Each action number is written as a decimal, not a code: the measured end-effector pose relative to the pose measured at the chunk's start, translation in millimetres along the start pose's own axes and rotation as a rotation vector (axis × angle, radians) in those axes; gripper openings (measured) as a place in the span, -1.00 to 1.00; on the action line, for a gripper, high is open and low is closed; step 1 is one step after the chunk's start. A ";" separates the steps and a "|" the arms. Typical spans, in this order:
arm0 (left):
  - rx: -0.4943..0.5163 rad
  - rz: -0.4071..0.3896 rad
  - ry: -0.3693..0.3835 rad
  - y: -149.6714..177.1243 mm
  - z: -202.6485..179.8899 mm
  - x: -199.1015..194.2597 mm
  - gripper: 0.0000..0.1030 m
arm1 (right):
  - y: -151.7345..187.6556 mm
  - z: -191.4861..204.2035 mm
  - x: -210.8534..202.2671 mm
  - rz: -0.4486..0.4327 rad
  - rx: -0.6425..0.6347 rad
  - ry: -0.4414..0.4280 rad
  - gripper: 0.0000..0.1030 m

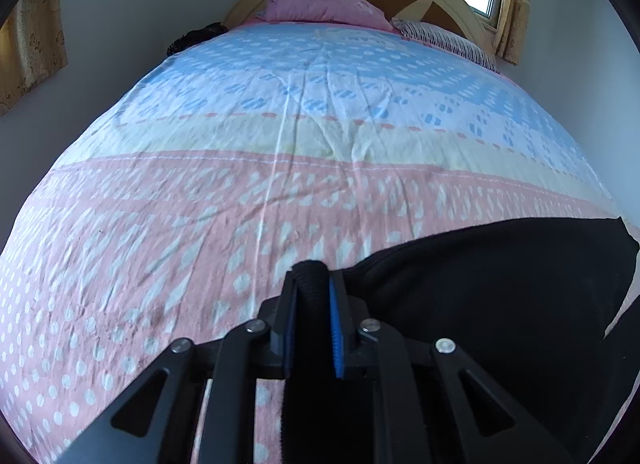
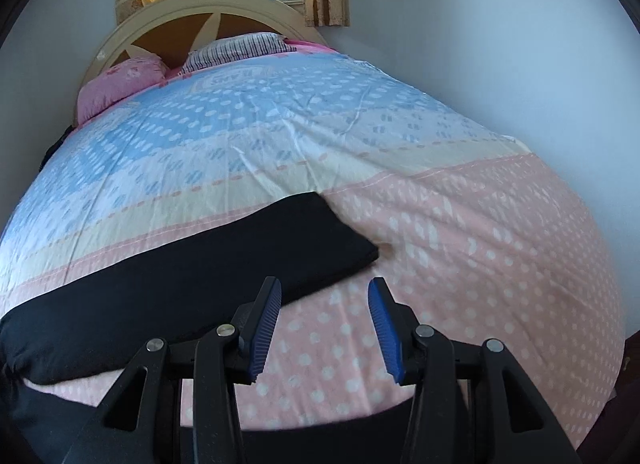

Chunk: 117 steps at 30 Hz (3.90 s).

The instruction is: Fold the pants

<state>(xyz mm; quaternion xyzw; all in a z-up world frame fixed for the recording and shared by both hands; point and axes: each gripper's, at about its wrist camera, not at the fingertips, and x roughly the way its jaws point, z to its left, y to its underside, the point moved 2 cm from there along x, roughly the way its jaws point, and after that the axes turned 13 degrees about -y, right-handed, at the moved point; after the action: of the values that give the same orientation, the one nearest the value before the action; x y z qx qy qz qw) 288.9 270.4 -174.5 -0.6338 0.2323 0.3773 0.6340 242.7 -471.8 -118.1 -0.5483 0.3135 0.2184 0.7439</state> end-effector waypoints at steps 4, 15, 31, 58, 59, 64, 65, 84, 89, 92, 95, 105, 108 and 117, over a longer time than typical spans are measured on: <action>0.023 -0.003 -0.019 -2.2 -2.6 2.0 -0.70 | -22.7 -23.1 31.1 0.060 0.065 -0.036 0.10; 0.090 -0.018 -0.089 -2.8 -13.5 6.1 -0.70 | -63.5 -31.2 124.4 0.148 0.086 -0.103 0.30; 0.123 -0.031 -0.132 -1.4 -21.7 8.4 -0.70 | -61.2 -13.3 153.9 0.199 0.043 -0.260 -0.80; -0.038 -0.295 0.157 21.5 20.1 -122.2 -0.76 | 12.0 -59.8 -50.3 -0.089 0.017 -0.267 -0.86; -0.038 -0.295 0.169 28.2 20.9 -124.2 -0.76 | 18.4 -64.0 -54.9 -0.090 0.022 -0.267 -0.86; -0.046 -0.292 0.213 59.8 28.7 -128.0 -0.76 | 50.5 -79.3 -68.0 -0.073 0.035 -0.272 -0.86; -0.053 -0.289 0.223 65.2 31.0 -127.7 -0.76 | 57.1 -81.9 -69.8 -0.067 0.035 -0.271 -0.86; 0.005 -0.245 0.220 116.7 31.0 -114.3 -0.76 | 88.9 -69.0 -112.5 -0.061 -0.106 -0.088 -0.01; 0.023 -0.261 0.206 113.2 28.2 -117.9 -0.76 | 96.1 29.6 -144.4 -0.081 -0.396 -0.158 -0.01; 0.038 -0.265 0.197 111.1 27.1 -118.4 -0.76 | 122.4 99.8 -133.8 -0.002 -0.582 -0.235 -0.01; 0.043 -0.271 0.190 111.7 26.4 -120.0 -0.76 | 157.1 156.5 -114.9 0.076 -0.744 -0.297 -0.01; 0.072 -0.283 0.164 111.9 22.3 -124.5 -0.76 | 213.0 227.1 -69.5 0.178 -1.030 -0.318 -0.01; 0.079 -0.286 0.158 108.8 21.1 -125.2 -0.76 | 205.1 231.5 -66.8 0.184 -0.988 -0.330 -0.68; 0.088 -0.338 0.208 102.4 27.5 -148.5 -0.76 | 193.7 221.4 -109.6 0.125 -0.955 -0.392 -0.94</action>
<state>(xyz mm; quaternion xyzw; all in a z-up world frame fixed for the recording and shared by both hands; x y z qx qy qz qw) 114.5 261.0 -121.7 -0.6712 0.2030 0.1873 0.6879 85.8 -200.1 -127.5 -0.7557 0.0658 0.4797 0.4410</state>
